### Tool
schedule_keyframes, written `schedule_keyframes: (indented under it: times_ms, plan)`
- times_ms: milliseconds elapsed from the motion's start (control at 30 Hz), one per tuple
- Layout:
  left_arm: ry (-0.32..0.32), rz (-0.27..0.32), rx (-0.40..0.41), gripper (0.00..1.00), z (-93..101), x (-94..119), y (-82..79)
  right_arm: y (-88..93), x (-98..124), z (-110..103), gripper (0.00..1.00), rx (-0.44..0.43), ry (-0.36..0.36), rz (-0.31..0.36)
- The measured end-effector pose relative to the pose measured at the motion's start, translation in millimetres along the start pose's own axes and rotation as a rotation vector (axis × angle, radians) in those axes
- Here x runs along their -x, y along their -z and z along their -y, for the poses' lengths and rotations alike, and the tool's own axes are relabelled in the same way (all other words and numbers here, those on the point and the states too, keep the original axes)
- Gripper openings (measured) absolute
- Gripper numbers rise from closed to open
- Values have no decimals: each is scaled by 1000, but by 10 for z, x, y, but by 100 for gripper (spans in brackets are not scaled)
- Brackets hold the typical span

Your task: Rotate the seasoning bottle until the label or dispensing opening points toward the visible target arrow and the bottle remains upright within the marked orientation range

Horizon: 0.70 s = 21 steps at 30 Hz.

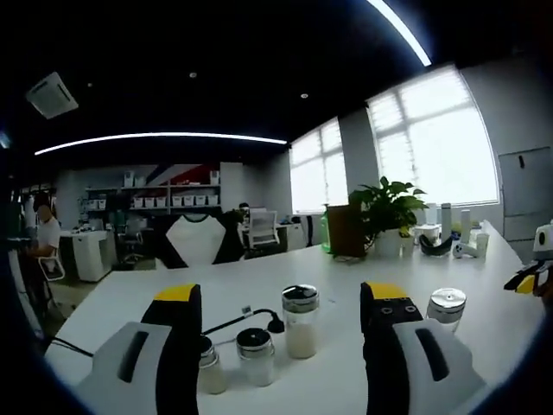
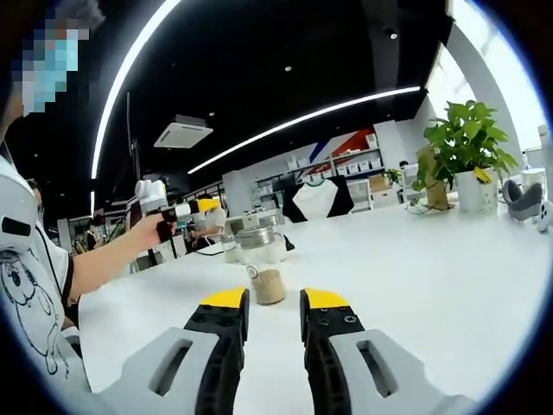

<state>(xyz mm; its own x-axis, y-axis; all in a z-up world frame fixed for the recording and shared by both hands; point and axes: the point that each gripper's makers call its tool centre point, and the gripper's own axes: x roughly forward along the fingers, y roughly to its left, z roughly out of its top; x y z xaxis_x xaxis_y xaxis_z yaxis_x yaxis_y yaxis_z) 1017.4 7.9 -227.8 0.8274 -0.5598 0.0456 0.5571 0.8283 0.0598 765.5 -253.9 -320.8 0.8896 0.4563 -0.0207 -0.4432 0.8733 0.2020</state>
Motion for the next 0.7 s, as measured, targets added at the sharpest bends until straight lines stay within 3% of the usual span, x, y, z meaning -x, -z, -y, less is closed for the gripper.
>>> schedule_keyframes:
  times_ms: [67, 300, 500, 533, 700]
  plan:
    - [11, -10, -27, 78, 46, -113, 63, 1, 13, 37, 20, -20, 12, 4]
    - [60, -45, -4, 75, 248, -435, 233, -5, 88, 47, 19, -15, 34, 6]
    - [96, -59, 1, 67, 306, -687, 355, -6, 183, 129, 14, -33, 54, 4]
    - [129, -73, 30, 63, 364, -736, 414, -8, 199, 141, 14, -31, 59, 1]
    - [109, -98, 27, 63, 349, -941, 572, -25, 222, 185, 13, -50, 74, 14]
